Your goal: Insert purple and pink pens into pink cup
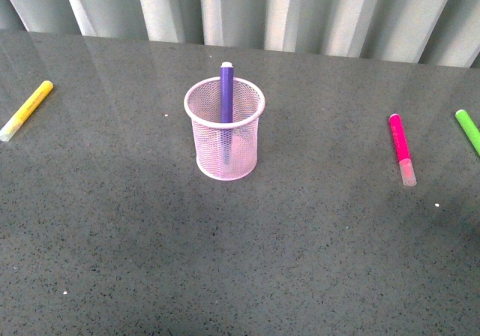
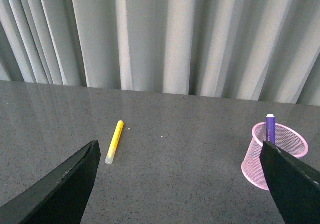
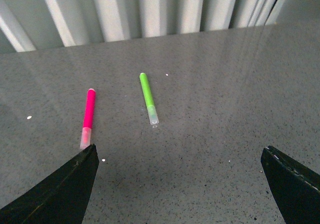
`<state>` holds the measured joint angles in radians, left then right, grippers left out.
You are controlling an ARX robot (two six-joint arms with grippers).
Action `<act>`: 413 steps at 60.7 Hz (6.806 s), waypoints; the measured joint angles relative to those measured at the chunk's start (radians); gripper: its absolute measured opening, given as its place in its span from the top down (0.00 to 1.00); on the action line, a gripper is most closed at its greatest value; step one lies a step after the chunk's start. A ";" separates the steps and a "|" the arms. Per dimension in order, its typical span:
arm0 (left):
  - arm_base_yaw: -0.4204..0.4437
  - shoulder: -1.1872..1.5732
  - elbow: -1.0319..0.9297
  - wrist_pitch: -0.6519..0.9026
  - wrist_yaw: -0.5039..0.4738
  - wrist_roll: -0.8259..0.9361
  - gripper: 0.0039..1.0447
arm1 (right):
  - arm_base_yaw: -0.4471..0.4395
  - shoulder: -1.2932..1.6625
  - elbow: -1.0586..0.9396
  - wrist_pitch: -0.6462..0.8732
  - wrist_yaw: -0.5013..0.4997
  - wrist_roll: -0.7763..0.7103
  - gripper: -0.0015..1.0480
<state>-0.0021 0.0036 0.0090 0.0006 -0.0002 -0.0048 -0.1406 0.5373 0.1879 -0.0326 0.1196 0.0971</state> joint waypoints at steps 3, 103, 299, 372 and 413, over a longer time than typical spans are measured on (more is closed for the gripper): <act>0.000 0.000 0.000 0.000 0.000 0.000 0.06 | -0.030 0.105 0.034 0.055 -0.021 0.001 0.07; 0.000 0.000 0.000 0.000 0.000 0.000 0.06 | 0.183 1.621 1.114 -0.207 -0.147 0.061 0.07; 0.000 0.000 0.000 0.000 0.000 0.000 0.06 | 0.633 1.464 0.808 1.018 -0.241 -0.333 0.89; 0.000 0.000 0.000 0.000 0.000 0.000 0.06 | 0.716 1.643 0.823 1.159 -0.199 -0.188 0.89; 0.000 0.000 0.000 0.000 0.000 0.000 0.06 | 0.700 1.632 0.738 1.150 -0.153 -0.137 0.35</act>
<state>-0.0021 0.0032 0.0090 0.0006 -0.0006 -0.0048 0.5591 2.1693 0.9260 1.1172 -0.0330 -0.0399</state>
